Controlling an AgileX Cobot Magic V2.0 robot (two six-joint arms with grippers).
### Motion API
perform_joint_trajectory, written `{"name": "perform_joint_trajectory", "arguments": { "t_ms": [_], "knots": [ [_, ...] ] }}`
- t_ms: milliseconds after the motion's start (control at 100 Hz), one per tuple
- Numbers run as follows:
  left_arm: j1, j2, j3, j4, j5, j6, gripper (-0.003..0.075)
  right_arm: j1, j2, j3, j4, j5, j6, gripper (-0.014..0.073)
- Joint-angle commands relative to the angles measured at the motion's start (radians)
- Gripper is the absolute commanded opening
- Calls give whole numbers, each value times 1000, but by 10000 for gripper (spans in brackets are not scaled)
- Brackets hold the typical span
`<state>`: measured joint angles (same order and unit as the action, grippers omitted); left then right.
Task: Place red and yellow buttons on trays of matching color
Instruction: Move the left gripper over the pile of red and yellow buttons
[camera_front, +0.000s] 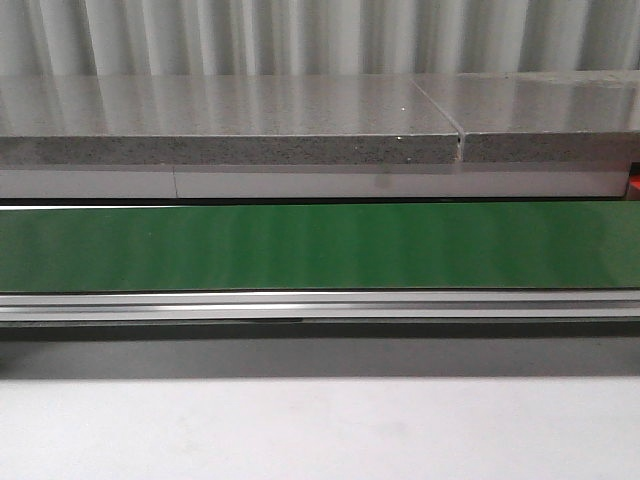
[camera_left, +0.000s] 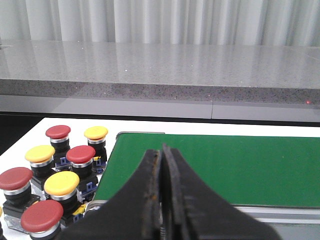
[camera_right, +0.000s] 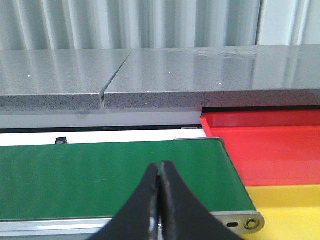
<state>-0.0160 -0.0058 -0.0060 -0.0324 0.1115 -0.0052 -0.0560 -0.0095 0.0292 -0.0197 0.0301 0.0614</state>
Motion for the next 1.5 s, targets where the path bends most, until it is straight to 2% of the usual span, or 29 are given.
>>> {"name": "perform_joint_trajectory", "arguments": {
  "t_ms": [0,720,900,1040,1110,1200,1310,1490],
  "knots": [
    [1,-3,61,-8,-77,-10,-20,-3,-20,-19,-5,-77,-3,-71],
    [1,-3,57,-7,-83,-10,-20,-3,-20,-19,-5,-77,-3,-71],
    [1,12,-37,-5,89,-10,-20,-3,-20,-19,-5,-77,-3,-71],
    [1,56,-137,-5,110,-10,-20,-3,-20,-19,-5,-77,-3,-71],
    [1,92,-186,-5,134,-10,-20,-3,-20,-19,-5,-77,-3,-71],
    [1,151,-268,-5,249,-10,-20,-3,-20,-19,-5,-77,-3,-71],
    [1,237,-329,-5,271,-10,-20,-3,-20,-19,-5,-77,-3,-71],
    [1,373,-411,32,399,-10,-20,-3,-20,-19,-5,-77,-3,-71]
  ]
}}
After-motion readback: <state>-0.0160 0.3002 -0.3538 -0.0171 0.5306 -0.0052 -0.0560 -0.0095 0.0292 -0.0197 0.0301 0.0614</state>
